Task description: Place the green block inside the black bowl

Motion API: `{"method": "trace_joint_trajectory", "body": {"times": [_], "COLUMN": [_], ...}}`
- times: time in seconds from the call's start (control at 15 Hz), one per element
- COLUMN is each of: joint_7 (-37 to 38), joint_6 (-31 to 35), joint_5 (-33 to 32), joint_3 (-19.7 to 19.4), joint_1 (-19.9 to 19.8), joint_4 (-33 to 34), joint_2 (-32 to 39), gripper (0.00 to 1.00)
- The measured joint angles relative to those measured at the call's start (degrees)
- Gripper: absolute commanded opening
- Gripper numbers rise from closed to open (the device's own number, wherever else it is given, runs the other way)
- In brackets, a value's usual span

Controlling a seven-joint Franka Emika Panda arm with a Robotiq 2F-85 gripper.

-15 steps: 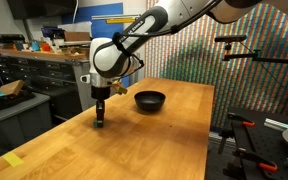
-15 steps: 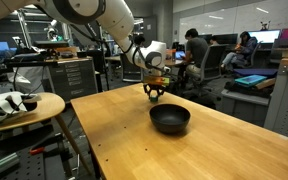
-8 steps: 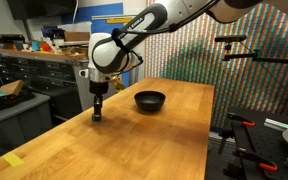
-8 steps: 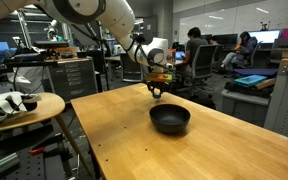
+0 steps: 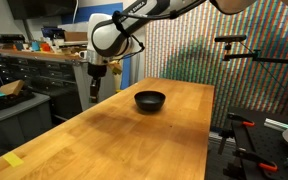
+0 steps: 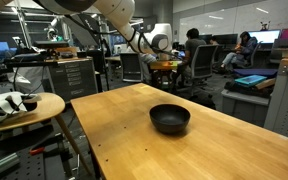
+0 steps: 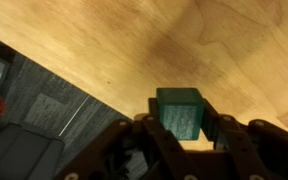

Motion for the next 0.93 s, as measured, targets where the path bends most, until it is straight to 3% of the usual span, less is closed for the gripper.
{"method": "trace_joint_trajectory", "body": {"times": [0.4, 0.93], "joint_7": [7.75, 21.59], "joint_6": [1.00, 5.62], "joint_5": [-1.66, -5.80], "joint_3": [-4.48, -10.49], "joint_1": [0.01, 0.15], "joint_4": [-4.11, -20.34], "joint_2": [-6.65, -18.52], "gripper": [0.21, 0.21]}}
